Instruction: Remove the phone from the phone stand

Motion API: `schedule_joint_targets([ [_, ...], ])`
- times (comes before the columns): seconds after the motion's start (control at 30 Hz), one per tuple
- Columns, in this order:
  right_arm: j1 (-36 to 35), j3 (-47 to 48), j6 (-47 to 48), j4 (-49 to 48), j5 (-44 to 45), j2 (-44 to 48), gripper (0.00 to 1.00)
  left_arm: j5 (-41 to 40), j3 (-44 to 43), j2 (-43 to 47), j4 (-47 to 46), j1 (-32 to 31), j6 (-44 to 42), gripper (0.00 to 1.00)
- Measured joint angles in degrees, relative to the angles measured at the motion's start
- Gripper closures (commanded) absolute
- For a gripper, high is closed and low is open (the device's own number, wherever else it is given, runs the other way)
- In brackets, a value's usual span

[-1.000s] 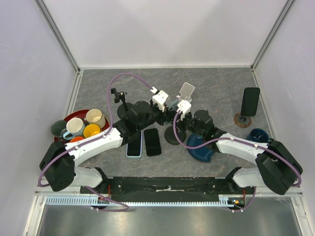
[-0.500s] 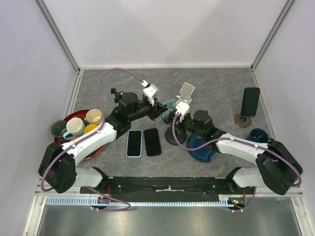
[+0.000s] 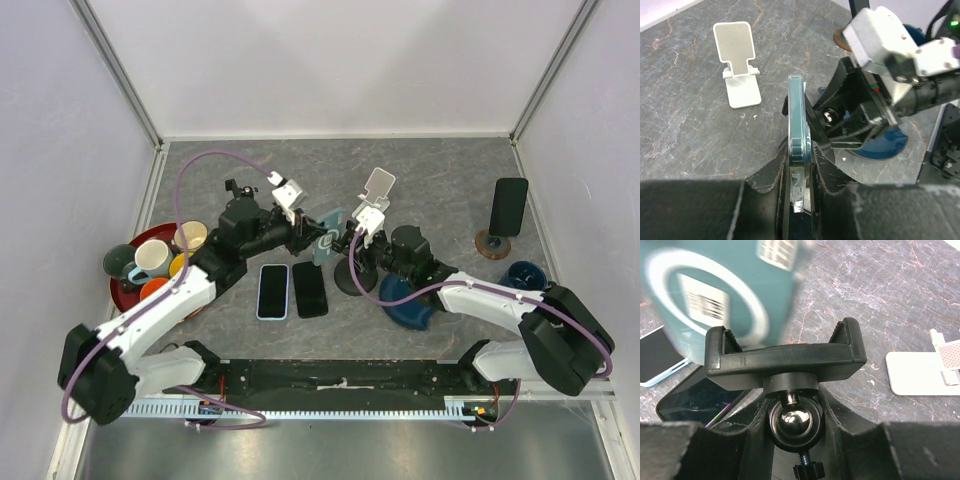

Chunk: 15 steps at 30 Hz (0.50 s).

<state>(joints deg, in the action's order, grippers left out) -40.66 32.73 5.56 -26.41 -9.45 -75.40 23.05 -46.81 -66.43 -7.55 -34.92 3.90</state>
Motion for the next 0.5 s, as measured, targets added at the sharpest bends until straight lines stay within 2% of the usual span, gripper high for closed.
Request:
schedule_joint_targets([
  [0.3, -0.1, 0.0, -1.8, 0.0, 4.9, -0.1, 1.0, -4.1, 1.2, 13.7, 8.7, 0.4, 2.8, 0.98],
  [0.5, 0.2, 1.9, -1.8, -1.3, 7.3, -3.0, 1.0, -18.3, 1.2, 19.0, 18.8, 0.2, 6.6, 0.98],
])
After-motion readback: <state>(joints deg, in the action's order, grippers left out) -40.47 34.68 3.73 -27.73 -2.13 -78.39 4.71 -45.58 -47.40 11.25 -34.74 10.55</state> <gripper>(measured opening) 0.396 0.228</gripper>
